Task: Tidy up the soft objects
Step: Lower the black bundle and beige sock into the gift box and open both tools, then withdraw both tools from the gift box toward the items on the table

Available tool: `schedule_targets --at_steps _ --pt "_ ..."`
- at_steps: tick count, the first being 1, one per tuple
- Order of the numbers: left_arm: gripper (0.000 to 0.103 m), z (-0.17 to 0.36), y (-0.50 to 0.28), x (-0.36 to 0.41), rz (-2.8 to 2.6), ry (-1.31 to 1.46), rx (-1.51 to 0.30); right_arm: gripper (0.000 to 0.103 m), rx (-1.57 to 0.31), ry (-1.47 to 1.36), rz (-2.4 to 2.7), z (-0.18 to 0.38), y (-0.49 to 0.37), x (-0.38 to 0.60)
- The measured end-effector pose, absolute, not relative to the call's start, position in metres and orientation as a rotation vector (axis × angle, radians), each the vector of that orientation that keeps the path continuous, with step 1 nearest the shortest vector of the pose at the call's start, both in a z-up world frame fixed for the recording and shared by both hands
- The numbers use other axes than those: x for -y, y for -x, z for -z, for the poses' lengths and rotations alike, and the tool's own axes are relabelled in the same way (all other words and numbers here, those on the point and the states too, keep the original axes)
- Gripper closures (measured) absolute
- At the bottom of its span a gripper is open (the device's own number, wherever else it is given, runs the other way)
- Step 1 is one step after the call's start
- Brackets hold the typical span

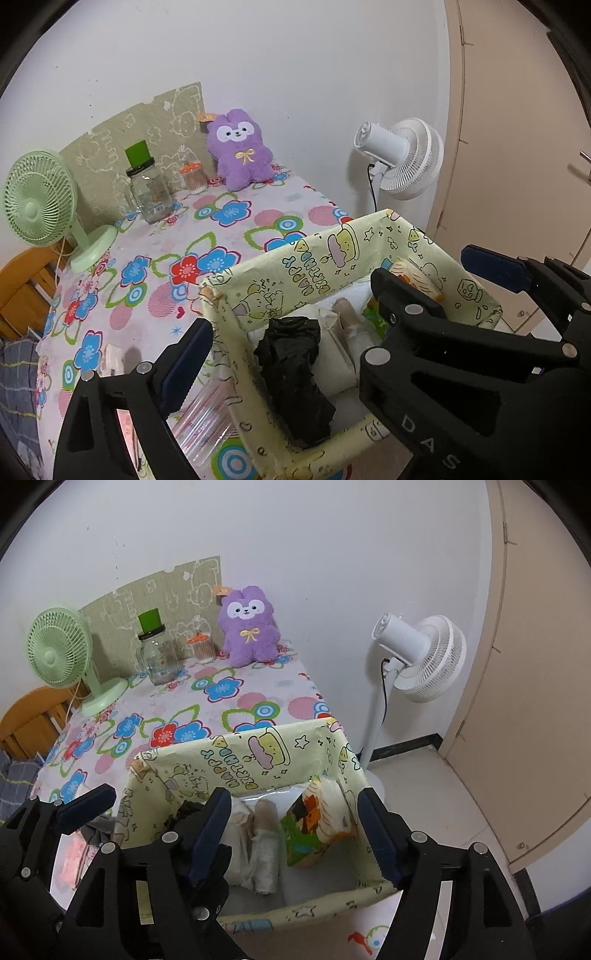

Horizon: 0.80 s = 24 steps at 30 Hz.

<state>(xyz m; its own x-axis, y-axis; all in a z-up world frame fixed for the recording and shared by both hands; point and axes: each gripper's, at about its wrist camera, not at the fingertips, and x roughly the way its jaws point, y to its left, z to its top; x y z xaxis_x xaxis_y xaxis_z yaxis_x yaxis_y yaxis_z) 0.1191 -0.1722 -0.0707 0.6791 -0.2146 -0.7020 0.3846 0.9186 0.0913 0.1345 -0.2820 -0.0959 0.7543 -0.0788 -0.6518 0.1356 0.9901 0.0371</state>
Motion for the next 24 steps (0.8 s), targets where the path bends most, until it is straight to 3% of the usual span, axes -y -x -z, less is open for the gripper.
schedule_targets --at_steps 6,24 --pt "0.007 0.062 -0.109 0.165 0.325 -0.243 -0.724 0.023 -0.682 -0.072 0.136 0.086 -0.123 0.274" --pt "0.002 0.041 -0.082 0.132 0.308 -0.212 -0.672 0.021 -0.622 -0.072 0.114 0.064 -0.089 0.243"
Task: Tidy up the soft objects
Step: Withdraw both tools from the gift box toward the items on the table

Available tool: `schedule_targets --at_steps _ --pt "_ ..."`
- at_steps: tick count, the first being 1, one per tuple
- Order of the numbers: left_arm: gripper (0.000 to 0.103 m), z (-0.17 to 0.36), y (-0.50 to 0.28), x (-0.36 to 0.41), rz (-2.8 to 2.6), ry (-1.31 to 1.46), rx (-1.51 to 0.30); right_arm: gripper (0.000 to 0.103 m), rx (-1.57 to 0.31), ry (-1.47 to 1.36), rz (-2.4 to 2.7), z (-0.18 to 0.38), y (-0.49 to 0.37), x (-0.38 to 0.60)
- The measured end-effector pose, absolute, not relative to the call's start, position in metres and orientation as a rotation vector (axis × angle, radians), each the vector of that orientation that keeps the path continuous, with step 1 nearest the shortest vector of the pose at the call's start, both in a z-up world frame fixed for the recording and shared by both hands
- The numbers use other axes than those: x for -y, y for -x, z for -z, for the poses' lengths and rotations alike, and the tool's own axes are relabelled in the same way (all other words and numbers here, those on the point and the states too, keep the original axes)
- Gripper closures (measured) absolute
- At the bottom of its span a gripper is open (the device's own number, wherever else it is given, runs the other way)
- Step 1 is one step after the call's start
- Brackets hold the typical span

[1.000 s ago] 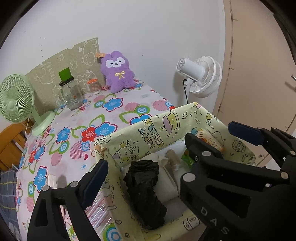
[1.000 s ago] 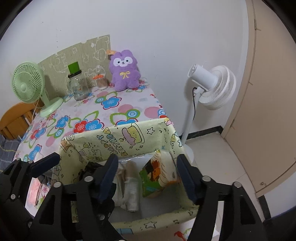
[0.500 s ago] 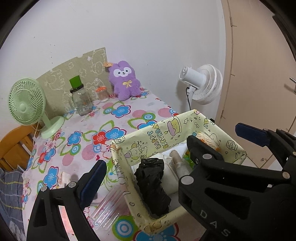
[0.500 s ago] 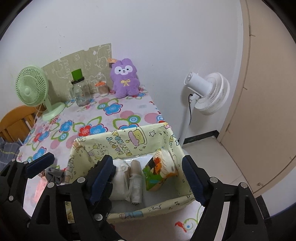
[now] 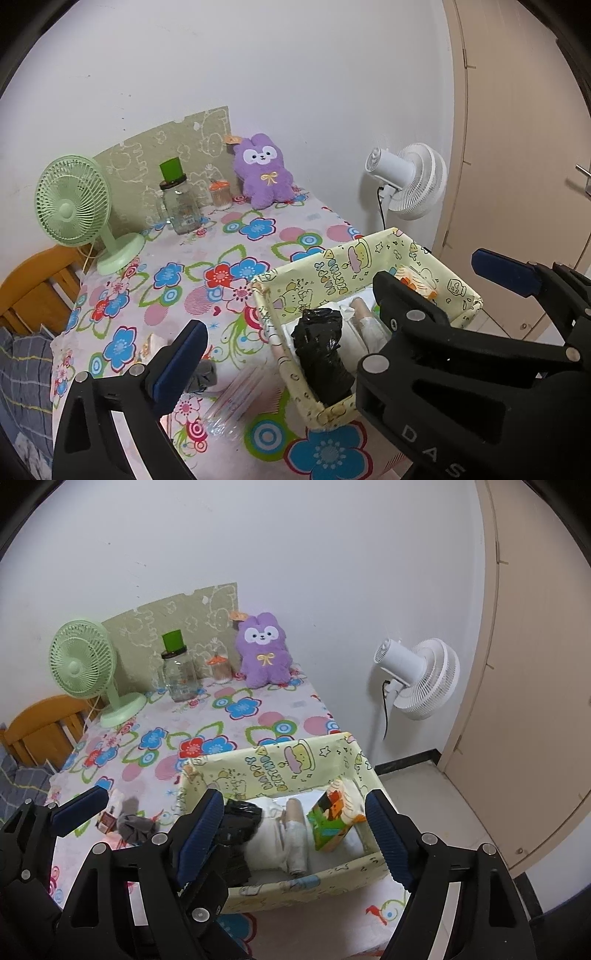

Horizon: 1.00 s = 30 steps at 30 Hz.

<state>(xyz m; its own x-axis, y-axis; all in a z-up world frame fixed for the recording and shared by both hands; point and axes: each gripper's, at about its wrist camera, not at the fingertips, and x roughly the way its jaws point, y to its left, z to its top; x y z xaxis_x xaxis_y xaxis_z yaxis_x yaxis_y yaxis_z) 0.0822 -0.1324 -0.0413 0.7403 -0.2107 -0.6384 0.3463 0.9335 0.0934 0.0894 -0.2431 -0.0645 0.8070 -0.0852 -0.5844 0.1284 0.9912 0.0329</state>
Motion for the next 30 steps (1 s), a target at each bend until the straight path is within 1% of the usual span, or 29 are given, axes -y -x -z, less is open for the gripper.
schedule_targets --at_steps 17,30 --pt "0.002 0.034 -0.061 0.094 0.266 -0.171 -0.635 0.021 -0.594 -0.069 0.068 0.058 -0.069 0.208" --pt "0.002 0.045 -0.053 0.057 0.228 -0.143 -0.647 0.021 -0.598 -0.069 0.019 0.069 -0.064 0.172"
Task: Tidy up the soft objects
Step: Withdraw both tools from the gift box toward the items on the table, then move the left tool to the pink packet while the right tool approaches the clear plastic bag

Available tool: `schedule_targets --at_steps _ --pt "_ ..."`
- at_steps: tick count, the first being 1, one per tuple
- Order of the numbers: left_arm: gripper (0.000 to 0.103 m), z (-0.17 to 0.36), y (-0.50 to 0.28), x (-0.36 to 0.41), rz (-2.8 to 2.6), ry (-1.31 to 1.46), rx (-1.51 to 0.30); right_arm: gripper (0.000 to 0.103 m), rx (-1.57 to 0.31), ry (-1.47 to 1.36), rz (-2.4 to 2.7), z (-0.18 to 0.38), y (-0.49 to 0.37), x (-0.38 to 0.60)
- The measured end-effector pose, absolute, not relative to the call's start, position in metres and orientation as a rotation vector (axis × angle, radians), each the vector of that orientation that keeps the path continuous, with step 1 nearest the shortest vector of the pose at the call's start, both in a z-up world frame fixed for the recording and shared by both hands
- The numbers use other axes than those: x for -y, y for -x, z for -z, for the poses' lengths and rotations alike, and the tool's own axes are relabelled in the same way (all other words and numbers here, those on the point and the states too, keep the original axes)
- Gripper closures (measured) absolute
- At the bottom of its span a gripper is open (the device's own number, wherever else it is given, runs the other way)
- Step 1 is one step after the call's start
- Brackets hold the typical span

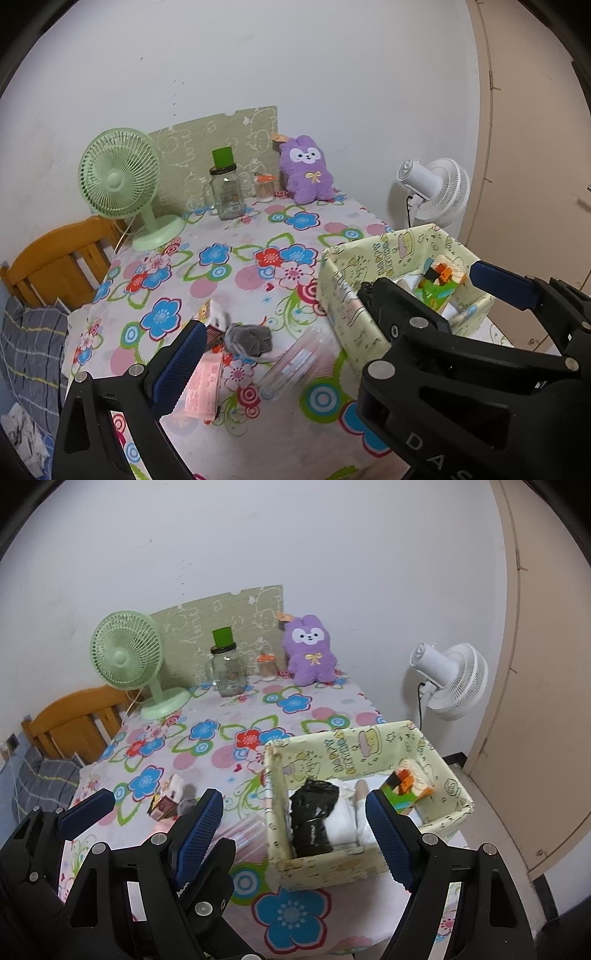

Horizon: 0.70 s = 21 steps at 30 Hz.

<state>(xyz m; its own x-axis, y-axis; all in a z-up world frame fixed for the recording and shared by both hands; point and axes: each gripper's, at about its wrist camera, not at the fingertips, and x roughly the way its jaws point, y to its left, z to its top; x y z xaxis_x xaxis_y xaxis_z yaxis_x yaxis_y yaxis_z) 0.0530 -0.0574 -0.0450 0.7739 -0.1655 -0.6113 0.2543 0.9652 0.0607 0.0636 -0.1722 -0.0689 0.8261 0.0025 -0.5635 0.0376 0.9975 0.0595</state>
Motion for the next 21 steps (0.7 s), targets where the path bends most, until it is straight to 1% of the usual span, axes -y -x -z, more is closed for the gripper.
schedule_targets --at_steps 11,17,21 --pt "0.002 0.064 -0.05 0.03 0.183 -0.128 -0.673 0.02 -0.614 -0.064 -0.02 0.09 -0.063 0.144" --pt "0.002 0.075 -0.049 0.017 0.155 -0.131 -0.659 0.019 -0.623 -0.069 -0.041 0.103 -0.064 0.132" --pt "0.002 0.083 -0.051 0.008 0.145 -0.114 -0.667 0.015 -0.62 -0.054 -0.044 0.109 -0.063 0.124"
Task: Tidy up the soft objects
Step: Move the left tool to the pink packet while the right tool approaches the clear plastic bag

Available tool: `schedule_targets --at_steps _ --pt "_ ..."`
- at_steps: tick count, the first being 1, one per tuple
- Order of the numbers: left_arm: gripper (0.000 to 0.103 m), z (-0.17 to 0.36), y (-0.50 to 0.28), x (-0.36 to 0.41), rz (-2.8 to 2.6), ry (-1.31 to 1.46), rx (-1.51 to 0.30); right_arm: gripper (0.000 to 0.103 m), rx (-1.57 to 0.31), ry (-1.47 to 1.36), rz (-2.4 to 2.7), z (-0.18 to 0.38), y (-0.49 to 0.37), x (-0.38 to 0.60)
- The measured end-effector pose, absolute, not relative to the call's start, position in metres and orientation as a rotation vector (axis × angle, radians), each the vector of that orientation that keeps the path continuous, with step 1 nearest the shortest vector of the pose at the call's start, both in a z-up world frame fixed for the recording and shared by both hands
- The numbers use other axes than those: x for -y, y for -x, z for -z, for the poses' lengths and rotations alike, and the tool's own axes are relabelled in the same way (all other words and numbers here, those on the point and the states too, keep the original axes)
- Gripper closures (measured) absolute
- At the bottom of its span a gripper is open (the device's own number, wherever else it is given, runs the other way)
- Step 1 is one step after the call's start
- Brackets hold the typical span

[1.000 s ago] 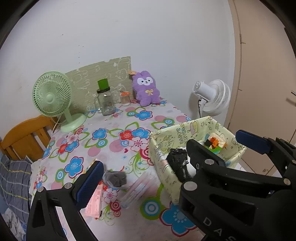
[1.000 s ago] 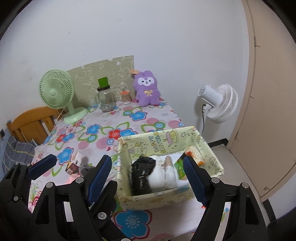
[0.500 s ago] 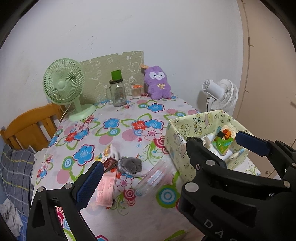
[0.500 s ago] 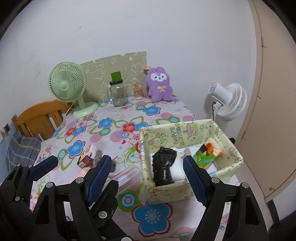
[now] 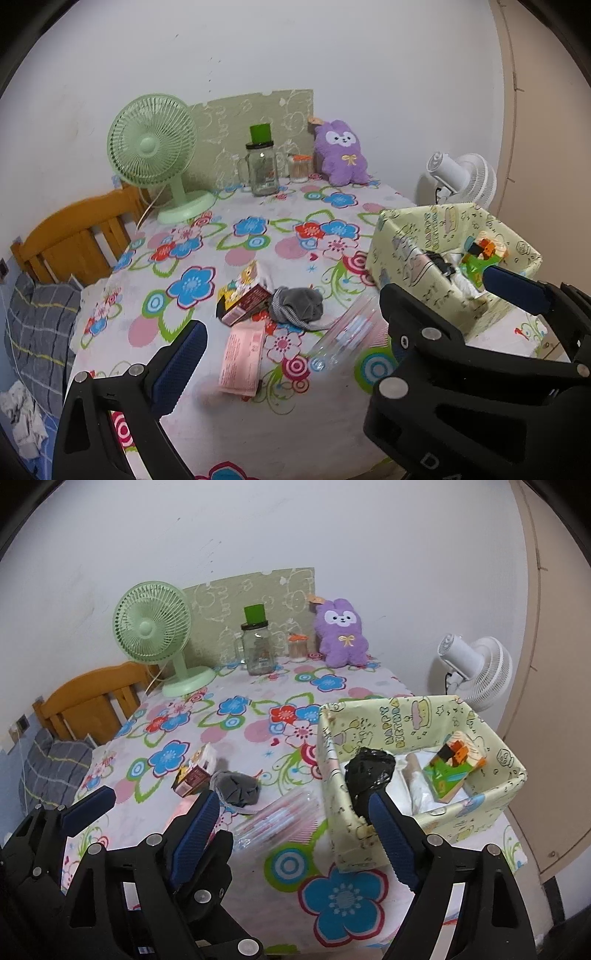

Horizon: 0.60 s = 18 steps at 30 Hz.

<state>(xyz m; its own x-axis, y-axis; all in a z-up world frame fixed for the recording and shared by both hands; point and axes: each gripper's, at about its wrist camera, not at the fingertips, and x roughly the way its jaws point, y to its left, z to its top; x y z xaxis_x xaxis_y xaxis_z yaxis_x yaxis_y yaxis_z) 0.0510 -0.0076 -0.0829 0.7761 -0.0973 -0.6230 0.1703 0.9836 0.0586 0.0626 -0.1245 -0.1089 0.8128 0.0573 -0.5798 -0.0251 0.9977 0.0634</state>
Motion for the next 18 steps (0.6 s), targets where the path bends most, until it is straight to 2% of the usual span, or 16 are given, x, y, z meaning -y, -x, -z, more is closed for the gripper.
schedule_targets --at_steps 4,18 --pt "0.002 0.09 -0.053 -0.002 0.138 -0.104 -0.673 0.011 -0.614 -0.049 -0.054 0.116 -0.064 0.116" --pt "0.002 0.121 -0.076 -0.031 0.09 -0.089 -0.728 0.011 -0.705 -0.081 -0.093 0.15 -0.093 0.09"
